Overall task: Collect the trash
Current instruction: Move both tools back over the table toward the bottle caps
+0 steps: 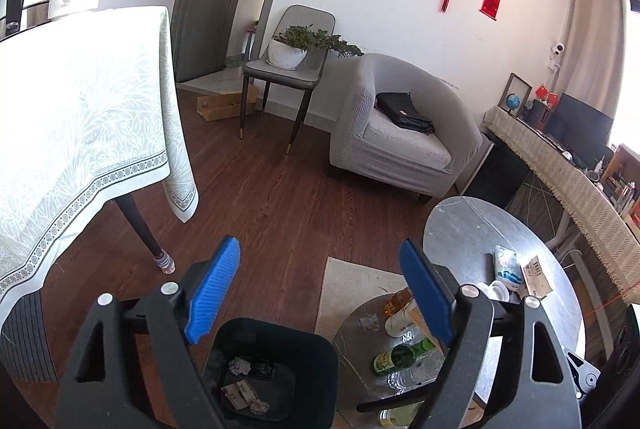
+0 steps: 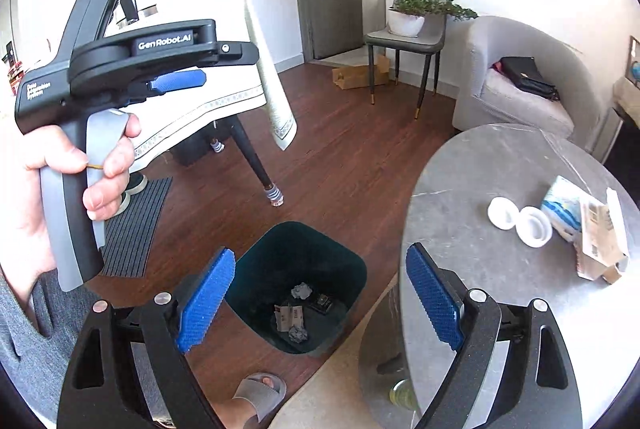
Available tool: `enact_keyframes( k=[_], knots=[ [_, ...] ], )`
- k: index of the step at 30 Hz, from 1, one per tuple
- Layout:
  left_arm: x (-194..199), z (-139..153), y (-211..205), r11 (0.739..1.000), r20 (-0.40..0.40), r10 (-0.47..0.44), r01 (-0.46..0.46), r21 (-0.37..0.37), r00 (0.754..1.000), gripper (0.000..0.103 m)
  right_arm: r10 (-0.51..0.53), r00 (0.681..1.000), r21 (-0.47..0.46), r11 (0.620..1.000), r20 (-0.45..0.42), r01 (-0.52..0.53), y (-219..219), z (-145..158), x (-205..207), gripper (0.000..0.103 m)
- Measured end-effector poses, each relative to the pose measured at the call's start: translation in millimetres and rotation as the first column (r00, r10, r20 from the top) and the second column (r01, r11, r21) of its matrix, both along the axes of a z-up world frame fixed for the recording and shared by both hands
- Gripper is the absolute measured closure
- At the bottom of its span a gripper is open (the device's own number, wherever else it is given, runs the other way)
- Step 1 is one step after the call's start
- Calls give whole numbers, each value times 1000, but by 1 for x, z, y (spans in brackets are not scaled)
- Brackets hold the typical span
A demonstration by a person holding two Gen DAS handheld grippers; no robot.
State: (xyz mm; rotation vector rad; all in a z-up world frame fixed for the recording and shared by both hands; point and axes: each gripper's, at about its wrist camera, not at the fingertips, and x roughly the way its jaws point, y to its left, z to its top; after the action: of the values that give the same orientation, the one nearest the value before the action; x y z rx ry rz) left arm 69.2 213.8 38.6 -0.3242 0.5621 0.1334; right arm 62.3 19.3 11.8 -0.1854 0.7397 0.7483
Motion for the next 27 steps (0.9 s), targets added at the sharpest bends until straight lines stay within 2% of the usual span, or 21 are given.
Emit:
enact_keyframes(
  k=[10,15,22,27],
  knots=[
    [22,0,-67,991,-4,-117,117,68,993,16,-126,991,30,992,35,125,-68,14,5,14],
    [33,-2,-96,982,-9,-169,169,85,986,16,-217,976,41,976,30,216,-115,18,12,14],
    [54,-15,-140,954,-58,-255,261,146,965,16,-349,936,30,937,40,348,-183,27,28,13],
    [71,-28,-169,925,-109,-307,323,200,945,16,-394,918,25,919,35,394,-216,30,46,13]
  ],
)
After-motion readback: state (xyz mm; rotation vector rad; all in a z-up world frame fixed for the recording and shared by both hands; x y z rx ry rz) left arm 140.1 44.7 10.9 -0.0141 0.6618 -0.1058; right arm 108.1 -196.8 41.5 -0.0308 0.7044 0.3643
